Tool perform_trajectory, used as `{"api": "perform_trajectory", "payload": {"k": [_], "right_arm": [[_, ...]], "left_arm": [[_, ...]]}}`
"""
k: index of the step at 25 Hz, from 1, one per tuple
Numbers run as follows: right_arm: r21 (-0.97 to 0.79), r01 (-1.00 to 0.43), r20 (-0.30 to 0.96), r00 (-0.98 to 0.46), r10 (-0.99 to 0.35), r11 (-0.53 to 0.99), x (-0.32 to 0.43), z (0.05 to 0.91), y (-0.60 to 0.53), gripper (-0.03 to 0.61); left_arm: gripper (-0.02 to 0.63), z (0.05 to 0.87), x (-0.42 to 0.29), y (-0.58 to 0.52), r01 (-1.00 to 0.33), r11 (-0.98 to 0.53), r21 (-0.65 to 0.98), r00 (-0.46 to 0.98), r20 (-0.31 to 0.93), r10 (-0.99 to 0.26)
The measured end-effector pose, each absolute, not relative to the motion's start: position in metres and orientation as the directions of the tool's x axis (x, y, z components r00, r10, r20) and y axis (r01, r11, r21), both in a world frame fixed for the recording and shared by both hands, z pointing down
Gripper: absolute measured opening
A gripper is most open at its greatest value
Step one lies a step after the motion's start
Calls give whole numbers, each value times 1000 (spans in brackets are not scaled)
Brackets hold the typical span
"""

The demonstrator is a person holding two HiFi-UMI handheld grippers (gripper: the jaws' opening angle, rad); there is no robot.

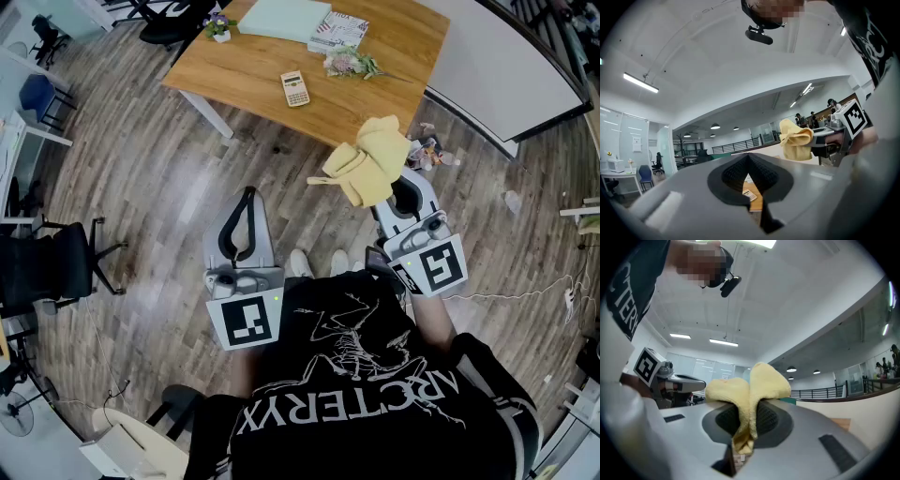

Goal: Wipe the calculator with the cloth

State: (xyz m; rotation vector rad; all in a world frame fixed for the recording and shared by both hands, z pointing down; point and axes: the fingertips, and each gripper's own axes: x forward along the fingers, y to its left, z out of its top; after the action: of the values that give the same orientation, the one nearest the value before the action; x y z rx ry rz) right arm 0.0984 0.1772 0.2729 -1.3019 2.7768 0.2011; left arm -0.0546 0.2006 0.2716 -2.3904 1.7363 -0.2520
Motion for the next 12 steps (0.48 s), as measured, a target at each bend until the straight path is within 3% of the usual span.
{"api": "perform_trajectory", "payload": {"k": [12], "right_arm": [[67,-757,-157,-651,-742,650,98,270,177,54]], "left_arm": [[9,273,-59,197,-925,-293,-244,294,32,-955]]}}
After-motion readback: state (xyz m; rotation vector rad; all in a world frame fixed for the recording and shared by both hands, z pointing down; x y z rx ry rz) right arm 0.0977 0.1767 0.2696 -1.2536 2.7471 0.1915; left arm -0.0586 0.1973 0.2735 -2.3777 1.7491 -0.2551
